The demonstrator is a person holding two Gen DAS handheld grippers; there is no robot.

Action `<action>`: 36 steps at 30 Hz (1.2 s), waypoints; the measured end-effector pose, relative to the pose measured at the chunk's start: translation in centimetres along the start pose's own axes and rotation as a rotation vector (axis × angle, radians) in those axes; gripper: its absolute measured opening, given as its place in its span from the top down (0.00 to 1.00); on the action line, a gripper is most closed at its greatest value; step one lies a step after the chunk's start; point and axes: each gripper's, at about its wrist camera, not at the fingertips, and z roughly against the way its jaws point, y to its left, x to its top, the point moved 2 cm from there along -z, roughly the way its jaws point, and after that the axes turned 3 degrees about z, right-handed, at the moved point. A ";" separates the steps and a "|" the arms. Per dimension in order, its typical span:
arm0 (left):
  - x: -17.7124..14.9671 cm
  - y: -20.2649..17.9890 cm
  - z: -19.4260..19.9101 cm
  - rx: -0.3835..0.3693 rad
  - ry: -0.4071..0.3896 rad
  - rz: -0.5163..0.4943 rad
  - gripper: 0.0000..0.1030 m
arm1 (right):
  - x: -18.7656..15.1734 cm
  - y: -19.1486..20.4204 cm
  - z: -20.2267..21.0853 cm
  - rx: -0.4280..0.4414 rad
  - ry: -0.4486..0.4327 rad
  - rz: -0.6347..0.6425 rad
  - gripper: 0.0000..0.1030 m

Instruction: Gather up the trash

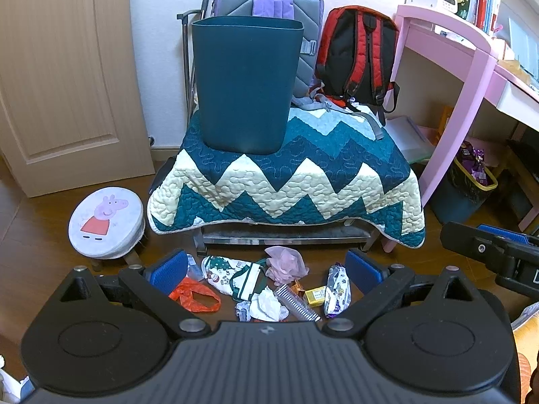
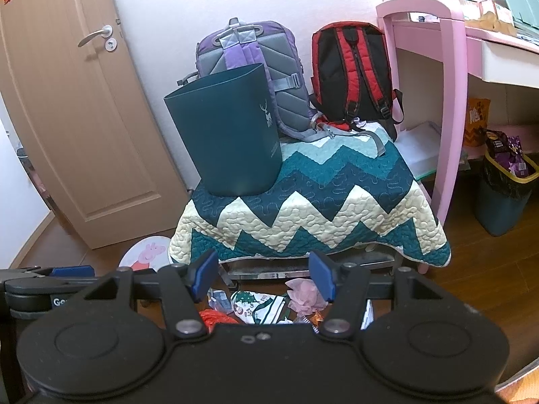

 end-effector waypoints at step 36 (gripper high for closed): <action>-0.3 -0.2 1.2 -0.046 -0.061 -0.002 0.02 | 0.2 1.0 0.2 0.035 -0.009 0.055 0.42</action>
